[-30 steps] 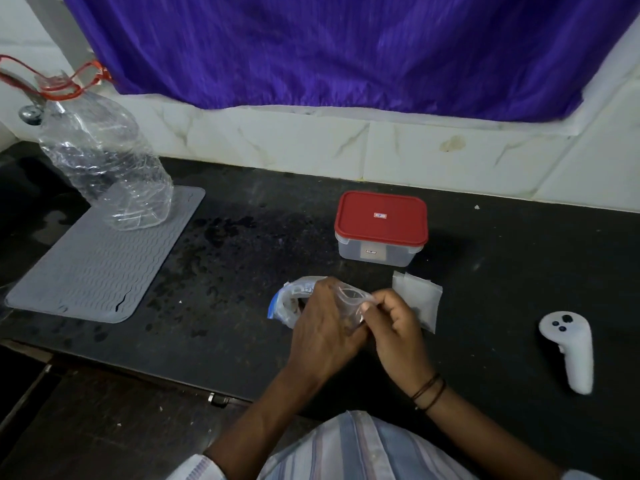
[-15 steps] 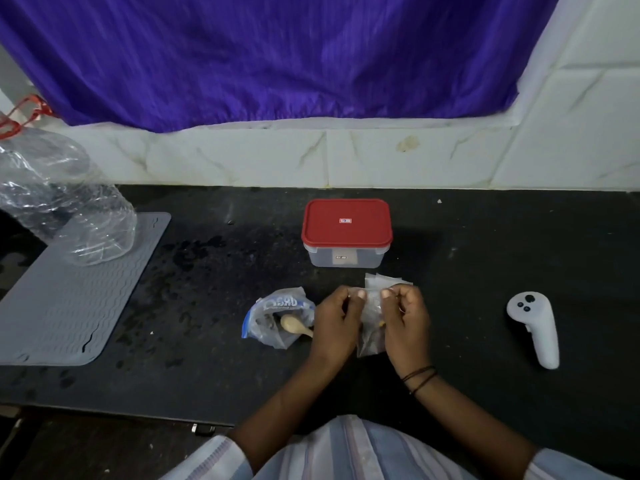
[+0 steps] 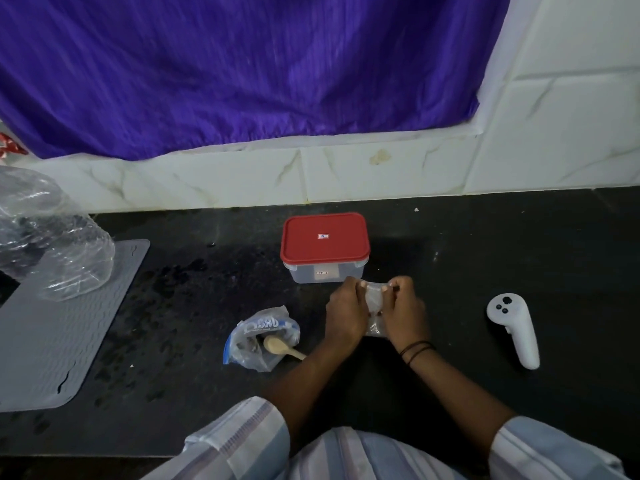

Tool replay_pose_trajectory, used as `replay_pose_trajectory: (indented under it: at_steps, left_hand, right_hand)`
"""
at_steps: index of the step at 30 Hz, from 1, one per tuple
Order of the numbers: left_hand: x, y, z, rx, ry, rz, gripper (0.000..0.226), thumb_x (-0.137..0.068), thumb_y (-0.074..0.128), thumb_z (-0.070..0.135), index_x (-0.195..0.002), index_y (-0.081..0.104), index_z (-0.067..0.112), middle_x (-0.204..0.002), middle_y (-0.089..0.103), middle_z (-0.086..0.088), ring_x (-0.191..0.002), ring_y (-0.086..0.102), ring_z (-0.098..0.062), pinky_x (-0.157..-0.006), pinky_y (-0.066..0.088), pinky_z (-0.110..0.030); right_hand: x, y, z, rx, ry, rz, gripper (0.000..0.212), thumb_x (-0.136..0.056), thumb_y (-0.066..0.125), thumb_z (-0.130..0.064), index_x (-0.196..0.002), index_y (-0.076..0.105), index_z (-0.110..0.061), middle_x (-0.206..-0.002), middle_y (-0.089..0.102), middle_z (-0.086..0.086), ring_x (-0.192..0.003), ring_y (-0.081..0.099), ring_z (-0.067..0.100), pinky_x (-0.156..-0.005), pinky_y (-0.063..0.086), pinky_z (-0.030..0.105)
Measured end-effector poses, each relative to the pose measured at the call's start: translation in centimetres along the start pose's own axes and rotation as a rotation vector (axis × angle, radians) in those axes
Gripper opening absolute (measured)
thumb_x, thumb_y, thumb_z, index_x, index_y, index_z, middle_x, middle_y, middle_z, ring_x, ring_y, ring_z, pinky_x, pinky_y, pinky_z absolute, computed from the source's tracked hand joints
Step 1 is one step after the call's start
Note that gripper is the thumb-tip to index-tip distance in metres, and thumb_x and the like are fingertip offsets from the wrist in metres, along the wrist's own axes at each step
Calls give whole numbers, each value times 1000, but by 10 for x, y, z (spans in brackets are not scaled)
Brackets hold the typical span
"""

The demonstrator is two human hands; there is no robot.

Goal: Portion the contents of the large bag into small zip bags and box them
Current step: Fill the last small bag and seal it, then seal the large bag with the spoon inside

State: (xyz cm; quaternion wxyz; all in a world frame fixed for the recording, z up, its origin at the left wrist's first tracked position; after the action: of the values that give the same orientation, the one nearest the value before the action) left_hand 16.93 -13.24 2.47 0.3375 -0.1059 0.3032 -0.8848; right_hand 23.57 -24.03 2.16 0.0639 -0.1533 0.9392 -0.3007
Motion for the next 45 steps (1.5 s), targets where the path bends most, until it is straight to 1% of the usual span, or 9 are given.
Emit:
replay_pose_trajectory:
  at_steps: [6,13,17,22,26,30,37,40,45]
  left_hand:
    - [-15,6,-16,-141,-86,-47,23,-97,58,40,-87,64,21,-86,70,-2,-79,68,-19,-74,57,-39]
    - [-23,4,-27,-89,-227,-103,27,-92,64,48,-97,66,21,-96,70,3,-89,67,-14,-80,56,-35]
    - [-12,-31,-23,-36,-86,-9,18,-93,64,41,-88,62,24,-85,67,9,-79,65,-11,-74,55,-32]
    - [31,-102,-34,-4,203,209,9,-97,62,24,-89,66,21,-81,65,11,-75,61,-4,-67,49,-23]
    - [65,-155,-72,-49,158,529,15,-95,56,32,-93,65,20,-87,59,9,-78,58,-14,-68,46,-30]
    - [86,-177,-113,-25,-46,680,26,-92,53,32,-99,66,11,-94,55,4,-88,56,-22,-73,45,-37]
    - [101,-172,-142,254,-333,621,45,-89,58,41,-122,61,11,-113,62,-3,-100,61,-16,-85,54,-39]
    - [101,-170,-145,371,-463,578,43,-95,65,26,-134,51,14,-116,64,-4,-103,63,-18,-86,52,-33]
    - [93,-167,-149,293,-585,430,10,-93,67,26,-102,64,22,-94,70,-2,-92,69,-24,-80,56,-41]
  right_hand:
    - [-14,8,20,241,115,-141,13,-99,44,-28,-96,52,-18,-88,58,0,-76,53,20,-64,38,29]
    - [-18,9,29,134,141,-84,9,-93,55,-28,-94,57,-19,-99,60,4,-77,54,14,-63,41,29]
    - [2,-2,-10,104,-256,28,19,-92,56,-25,-110,58,-19,-108,52,-1,-89,54,11,-71,46,25]
    - [56,25,-57,191,-760,-295,17,-96,48,-32,-106,58,-21,-101,57,-5,-90,54,10,-76,49,27]
    - [86,67,-63,326,-914,-528,23,-92,56,-34,-109,56,-20,-108,56,0,-93,55,16,-72,52,32]
    - [88,100,-55,432,-885,-614,31,-90,59,-31,-118,55,-18,-111,56,5,-95,55,22,-75,51,38]
    - [82,116,-51,420,-770,-666,17,-95,53,-24,-109,58,-16,-108,61,3,-98,55,23,-79,47,37]
    - [83,110,-50,307,-643,-662,2,-93,54,-20,-94,55,-20,-96,56,-2,-87,55,16,-71,46,31]
    - [75,100,-51,139,-433,-607,17,-85,56,-6,-77,49,-19,-85,52,-5,-77,52,10,-67,42,25]
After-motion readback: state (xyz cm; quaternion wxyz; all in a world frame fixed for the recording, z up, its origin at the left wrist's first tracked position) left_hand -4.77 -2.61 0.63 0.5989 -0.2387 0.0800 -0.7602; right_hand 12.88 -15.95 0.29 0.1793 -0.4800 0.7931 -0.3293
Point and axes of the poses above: each hand's wrist, its own x-axis away from the middle knuckle, its own y-axis out of the palm, z = x × y, the point moved 3 cm from there along -x, towards the middle knuckle
